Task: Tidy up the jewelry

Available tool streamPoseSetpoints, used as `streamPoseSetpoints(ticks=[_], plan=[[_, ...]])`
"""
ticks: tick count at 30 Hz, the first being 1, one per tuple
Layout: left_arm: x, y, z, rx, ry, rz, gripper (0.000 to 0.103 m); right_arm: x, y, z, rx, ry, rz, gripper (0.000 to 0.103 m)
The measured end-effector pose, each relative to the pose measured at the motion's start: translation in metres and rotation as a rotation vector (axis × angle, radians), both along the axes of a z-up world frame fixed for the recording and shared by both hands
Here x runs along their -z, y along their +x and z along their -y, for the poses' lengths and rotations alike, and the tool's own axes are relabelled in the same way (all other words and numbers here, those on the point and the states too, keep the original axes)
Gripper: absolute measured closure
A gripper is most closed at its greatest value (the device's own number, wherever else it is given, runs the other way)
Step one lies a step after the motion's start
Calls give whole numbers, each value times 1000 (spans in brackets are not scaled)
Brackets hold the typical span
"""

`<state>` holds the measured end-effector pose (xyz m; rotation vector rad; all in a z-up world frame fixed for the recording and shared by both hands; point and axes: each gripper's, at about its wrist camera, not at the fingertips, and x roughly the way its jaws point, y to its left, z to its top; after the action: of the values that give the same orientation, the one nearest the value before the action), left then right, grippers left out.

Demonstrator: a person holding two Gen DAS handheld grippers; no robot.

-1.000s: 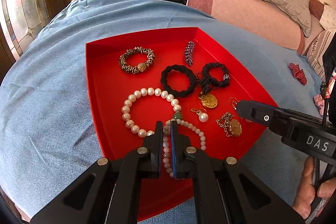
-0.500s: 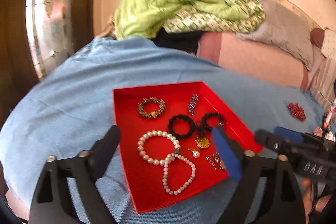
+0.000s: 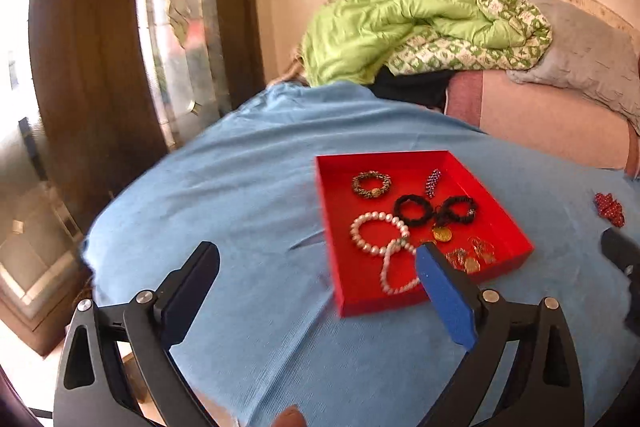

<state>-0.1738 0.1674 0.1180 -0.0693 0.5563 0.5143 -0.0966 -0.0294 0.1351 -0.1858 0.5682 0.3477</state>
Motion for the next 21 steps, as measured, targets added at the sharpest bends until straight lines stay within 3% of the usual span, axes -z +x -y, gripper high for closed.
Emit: streamPoseSetpoints(ticks=[5,8,16,21], plan=[[4,-51,8,-24,-1,50,5,-6,-59,21,0,8,92,10],[5,-69,8,-36,-41,74,5,1,-87,25,-3,-21,145,9],[12,-57,24,-13,-13,22,5,17,-111,12,-84,-57,168,9],[18,-45,26,-1,-51,-27,5,26,-102,14,-84,-57,124,9]])
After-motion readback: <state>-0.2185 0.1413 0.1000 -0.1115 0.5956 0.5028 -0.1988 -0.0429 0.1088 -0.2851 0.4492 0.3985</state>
